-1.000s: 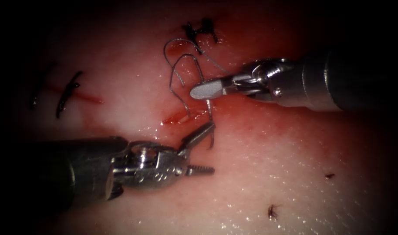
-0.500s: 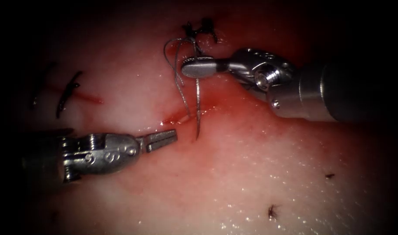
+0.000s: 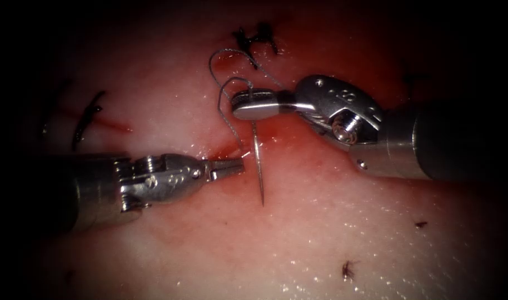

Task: Wound Closure

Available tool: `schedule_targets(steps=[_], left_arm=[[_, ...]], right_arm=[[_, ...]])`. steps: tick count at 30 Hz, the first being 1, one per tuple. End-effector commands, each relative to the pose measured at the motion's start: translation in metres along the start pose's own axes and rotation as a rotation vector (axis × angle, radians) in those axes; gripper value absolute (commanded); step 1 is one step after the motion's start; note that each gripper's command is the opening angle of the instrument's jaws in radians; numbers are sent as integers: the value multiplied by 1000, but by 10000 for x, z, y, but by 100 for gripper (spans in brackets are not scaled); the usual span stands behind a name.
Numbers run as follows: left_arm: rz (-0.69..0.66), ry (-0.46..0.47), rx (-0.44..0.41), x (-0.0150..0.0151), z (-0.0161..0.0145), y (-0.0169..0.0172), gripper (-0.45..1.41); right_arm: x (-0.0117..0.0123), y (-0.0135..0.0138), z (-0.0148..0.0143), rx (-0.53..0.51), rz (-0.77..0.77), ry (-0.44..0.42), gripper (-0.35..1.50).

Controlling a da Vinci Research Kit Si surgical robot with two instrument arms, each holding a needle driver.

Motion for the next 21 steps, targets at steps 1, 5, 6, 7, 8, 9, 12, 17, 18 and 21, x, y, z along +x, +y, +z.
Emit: schedule_targets(steps=[1, 5, 6, 7, 8, 9, 12, 17, 18, 21], left_arm=[[-7, -4, -8, -4, 9, 2, -45], [-28, -43, -17, -14, 17, -11, -45], [-28, -43, -17, -14, 17, -11, -45], [-33, -50, -17, -15, 18, -12, -45], [-29, -69, -16, -17, 19, -15, -45], [-33, -84, -20, -17, 20, -15, -45], [-43, -130, -37, -20, 23, -12, -45], [-74, -222, -85, -19, 25, -6, -45], [-78, -238, -94, -19, 25, -5, -45], [-95, -258, -127, -17, 24, -2, -35]], right_arm=[[-8, -2, 5, 6, -18, 5, -35], [-1, -2, 6, 5, -84, 43, -35], [-1, -2, 6, 5, -84, 43, -35], [0, -2, 7, 3, -94, 50, -35], [2, -1, 8, -2, -132, 59, -35], [3, 0, 8, -5, -142, 68, -35], [6, 3, 11, -14, -210, 82, -35], [7, 11, 13, -24, -275, 104, -35], [7, 12, 13, -25, -282, 107, -35], [6, 15, 14, -24, -307, 128, -35]])
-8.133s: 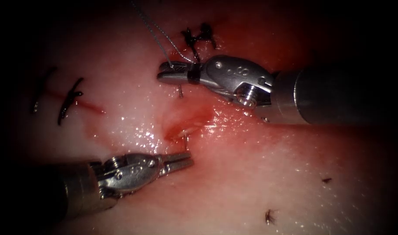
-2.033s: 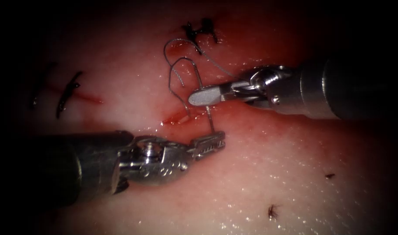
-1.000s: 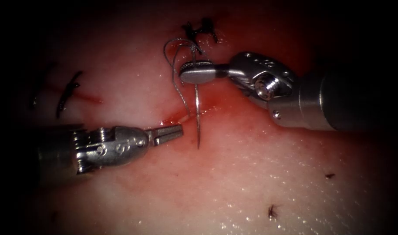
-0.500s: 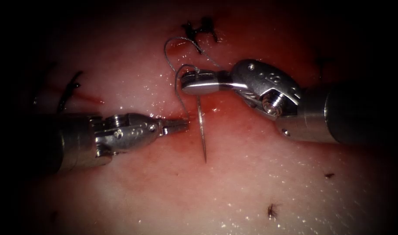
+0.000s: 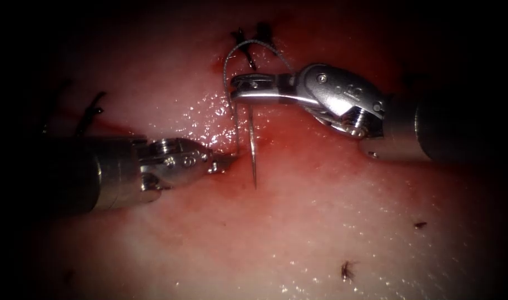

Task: Wound Closure

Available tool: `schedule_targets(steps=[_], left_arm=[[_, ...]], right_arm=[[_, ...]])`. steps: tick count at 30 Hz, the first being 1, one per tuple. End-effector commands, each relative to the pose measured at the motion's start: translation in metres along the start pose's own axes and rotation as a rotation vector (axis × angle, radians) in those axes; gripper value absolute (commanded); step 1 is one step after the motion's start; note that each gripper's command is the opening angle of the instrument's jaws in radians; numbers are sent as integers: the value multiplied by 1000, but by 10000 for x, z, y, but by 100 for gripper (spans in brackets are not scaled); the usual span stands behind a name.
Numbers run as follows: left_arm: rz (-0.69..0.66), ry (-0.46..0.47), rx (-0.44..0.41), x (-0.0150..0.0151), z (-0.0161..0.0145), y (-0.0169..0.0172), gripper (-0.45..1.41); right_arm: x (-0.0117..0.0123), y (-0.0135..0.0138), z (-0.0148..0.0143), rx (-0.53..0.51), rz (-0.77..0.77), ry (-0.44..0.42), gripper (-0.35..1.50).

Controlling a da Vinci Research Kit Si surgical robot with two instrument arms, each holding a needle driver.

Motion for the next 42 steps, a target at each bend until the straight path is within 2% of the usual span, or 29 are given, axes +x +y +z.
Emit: schedule_targets(steps=[1, 3, 9, 18, 28, 36, 42], left_arm=[[-9, 3, -9, 1, 7, 3, -23], [-27, 8, -23, 2, 5, 3, 5], [-42, 14, -42, 7, 1, 3, 51], [-39, 17, -49, 8, 1, 8, 78], [-44, 18, -51, 7, 0, 11, 73], [-50, 18, -52, 8, -1, 11, 73], [-56, 18, -54, 8, -2, 10, 71]], right_arm=[[-9, -1, 5, 3, -8, 4, -35], [-9, -1, 6, -3, -20, 13, -35], [-8, 4, 9, -19, -95, 19, -35], [-9, 9, 11, -52, -216, 9, -35], [-22, -10, 15, -56, -311, 23, -35], [-38, -32, 10, -57, -426, -24, -35], [-47, -51, 3, -12, -504, -81, -35]])
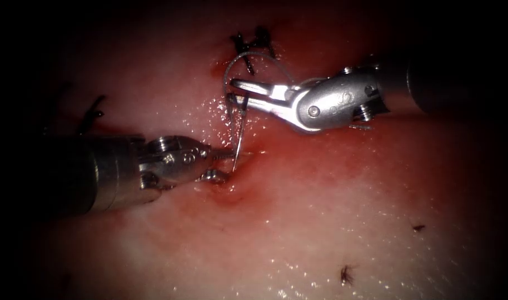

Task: Wound Closure

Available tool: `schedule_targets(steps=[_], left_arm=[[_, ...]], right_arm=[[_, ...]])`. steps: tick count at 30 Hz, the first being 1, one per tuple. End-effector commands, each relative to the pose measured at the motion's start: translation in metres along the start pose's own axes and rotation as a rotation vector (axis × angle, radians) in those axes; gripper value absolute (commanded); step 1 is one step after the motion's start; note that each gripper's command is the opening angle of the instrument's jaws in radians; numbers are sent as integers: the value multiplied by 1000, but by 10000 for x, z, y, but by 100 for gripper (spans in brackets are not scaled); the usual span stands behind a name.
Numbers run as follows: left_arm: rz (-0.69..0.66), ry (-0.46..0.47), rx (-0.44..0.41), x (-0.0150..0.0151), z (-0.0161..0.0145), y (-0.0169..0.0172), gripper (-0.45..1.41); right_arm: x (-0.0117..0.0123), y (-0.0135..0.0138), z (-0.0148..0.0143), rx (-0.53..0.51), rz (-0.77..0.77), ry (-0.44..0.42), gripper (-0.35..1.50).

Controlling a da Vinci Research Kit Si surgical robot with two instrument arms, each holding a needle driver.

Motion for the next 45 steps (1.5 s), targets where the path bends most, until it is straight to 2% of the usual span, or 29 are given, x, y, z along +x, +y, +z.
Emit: schedule_targets(steps=[1, 7, 14, 23, 27, 30, 36, 38, 45], left_arm=[[0, -1, -2, 0, 9, 1, 71], [0, -1, -2, 1, 9, 4, 68], [-11, 10, -7, 8, -1, 7, 58], [-9, 141, 123, 37, -46, 19, 58], [5, 202, 168, 46, -68, 38, 58], [4, 218, 191, 49, -76, 57, 52], [11, 221, 205, 49, -62, 90, 44], [28, 228, 208, 39, -43, 99, 42], [41, 210, 205, 23, -21, 95, 42]], right_arm=[[-4, -11, 2, 13, -7, -2, -35], [-2, 0, -8, 29, -17, -8, -35], [-2, -3, 1, 82, -18, -11, -35], [-4, 2, 17, 179, 16, -8, -35], [-5, 1, 20, 242, 20, -13, -35], [-3, 5, 22, 251, 24, -21, -35], [1, 20, 26, 264, 40, -24, -35], [1, 24, 32, 290, 81, -15, -35], [-3, 22, 41, 352, 138, -15, -35]])
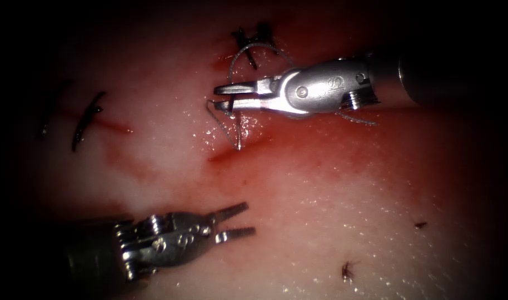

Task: Wound Closure

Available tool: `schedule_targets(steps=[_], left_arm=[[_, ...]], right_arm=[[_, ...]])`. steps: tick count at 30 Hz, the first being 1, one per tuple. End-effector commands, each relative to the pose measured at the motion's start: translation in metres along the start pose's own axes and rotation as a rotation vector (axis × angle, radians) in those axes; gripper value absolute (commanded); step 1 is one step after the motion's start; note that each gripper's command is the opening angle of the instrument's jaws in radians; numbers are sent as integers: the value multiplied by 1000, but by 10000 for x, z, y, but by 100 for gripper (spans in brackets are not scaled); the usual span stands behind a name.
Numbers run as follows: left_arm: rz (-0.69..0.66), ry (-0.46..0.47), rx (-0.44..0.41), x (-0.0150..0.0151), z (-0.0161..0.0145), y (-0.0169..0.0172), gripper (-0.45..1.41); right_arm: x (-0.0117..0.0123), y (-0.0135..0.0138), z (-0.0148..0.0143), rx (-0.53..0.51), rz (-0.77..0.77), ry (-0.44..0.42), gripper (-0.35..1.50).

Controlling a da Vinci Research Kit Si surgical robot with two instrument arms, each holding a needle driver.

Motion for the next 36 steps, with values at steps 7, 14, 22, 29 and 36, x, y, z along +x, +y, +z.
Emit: schedule_targets(steps=[7, 14, 22, 29, 36], left_arm=[[-9, -19, -15, -18, 23, 2, 42], [-4, -44, -45, -31, 29, 15, 42], [4, -55, -64, -46, 19, 22, 39], [8, -53, -65, -49, 19, 20, 36], [2, -59, -69, -59, 20, 19, 31]], right_arm=[[-12, 3, 10, 30, 65, -3, -35], [-16, 3, 7, 36, 141, -12, -35], [-20, 7, 7, 103, 182, 12, -35], [-22, 9, 7, 156, 246, 40, -35], [-25, 2, 8, 198, 320, 50, -35]])
